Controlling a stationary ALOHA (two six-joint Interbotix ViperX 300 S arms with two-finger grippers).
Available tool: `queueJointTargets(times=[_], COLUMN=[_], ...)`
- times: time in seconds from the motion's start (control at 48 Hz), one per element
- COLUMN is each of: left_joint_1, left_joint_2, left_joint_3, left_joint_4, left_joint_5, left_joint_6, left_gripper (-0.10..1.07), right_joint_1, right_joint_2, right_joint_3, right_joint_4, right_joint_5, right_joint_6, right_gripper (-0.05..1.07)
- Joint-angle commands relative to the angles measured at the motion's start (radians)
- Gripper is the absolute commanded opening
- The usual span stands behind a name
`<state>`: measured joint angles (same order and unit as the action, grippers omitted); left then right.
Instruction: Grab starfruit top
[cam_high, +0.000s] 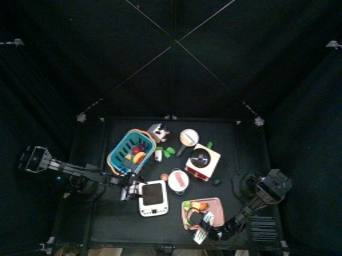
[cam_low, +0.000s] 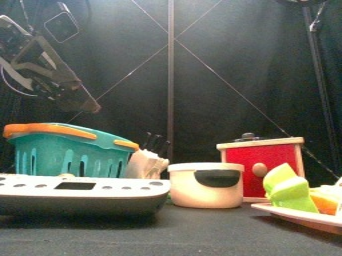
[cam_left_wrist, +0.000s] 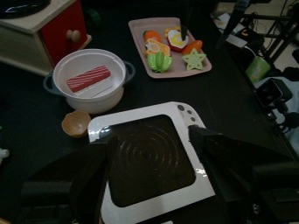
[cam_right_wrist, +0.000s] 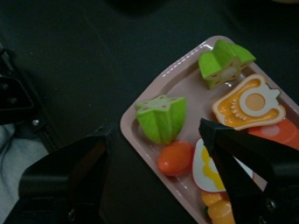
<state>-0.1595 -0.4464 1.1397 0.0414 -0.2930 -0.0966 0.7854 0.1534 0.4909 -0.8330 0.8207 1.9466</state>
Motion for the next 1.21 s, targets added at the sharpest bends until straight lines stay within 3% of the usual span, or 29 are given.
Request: queueJointTargets(times=[0.0,0.458,0.875,1.188], left_joint_1=[-0.003,-0.002,-0.002,0.002], left_joint_2=[0.000,-0.002,0.000,-0.002], left_joint_3=[-0.012,0.000,0.005,0.005], left_joint_4=[-0.002,-0.002,-0.002,-0.002], left_joint_5=[-0.003,-0.003,-0.003,-0.003], left_joint_6=[0.000,-0.002,-0.002,0.000], left_gripper=[0.98,0.98,0.98,0.98], right_joint_1=[-0.003,-0.046,-0.046,-0.046], right_joint_2=[-0.011,0.074,0.078,0.072], right_joint_3=[-0.015,-0.008,0.005,0.008], right_joint_4=[-0.029,-0.072,-0.058,-0.058], right_joint_5=[-0.005,-0.054,-0.075,-0.074], right_joint_6=[0.000,0.000,0.000,-0.002], right_gripper=[1.04,1.03,1.02,0.80])
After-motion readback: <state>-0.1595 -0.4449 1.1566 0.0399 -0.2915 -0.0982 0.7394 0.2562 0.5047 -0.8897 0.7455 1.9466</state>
